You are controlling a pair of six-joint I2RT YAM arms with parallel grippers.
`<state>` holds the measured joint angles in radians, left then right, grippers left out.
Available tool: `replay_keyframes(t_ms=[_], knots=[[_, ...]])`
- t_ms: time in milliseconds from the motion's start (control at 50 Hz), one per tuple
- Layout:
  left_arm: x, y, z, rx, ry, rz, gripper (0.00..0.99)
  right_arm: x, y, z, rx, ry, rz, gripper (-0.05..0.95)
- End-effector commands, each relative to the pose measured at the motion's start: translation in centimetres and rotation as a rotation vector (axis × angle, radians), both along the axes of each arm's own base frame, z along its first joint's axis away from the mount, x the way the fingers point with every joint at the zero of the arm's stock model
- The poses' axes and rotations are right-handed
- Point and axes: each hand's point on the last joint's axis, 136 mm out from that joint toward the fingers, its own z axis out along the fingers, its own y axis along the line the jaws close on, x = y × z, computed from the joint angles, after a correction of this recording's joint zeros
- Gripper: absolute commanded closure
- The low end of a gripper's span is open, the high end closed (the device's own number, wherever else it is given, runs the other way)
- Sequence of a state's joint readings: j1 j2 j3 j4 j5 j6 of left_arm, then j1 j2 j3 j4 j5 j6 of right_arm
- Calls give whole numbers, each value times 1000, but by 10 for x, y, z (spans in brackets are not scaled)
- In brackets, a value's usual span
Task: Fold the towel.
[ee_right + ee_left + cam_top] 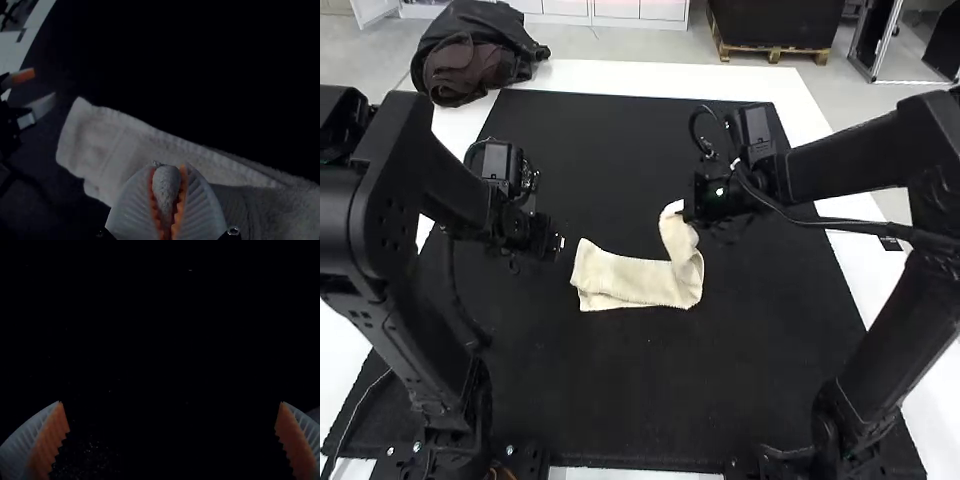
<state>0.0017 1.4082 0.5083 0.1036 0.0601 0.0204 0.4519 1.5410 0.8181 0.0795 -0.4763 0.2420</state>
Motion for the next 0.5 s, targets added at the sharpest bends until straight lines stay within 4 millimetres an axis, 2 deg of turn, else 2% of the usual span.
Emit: replay_keyframes(t_ms=[0,240,480], knots=[[11,1,13,-18,-39,9,28,-5,28,14,45,-13,62,923],[11,1,13,-23,-39,13,28,-20,68,8,64,-29,143,923],[13,1,15,-24,-51,14,28,-22,99,0,67,-19,201,921]])
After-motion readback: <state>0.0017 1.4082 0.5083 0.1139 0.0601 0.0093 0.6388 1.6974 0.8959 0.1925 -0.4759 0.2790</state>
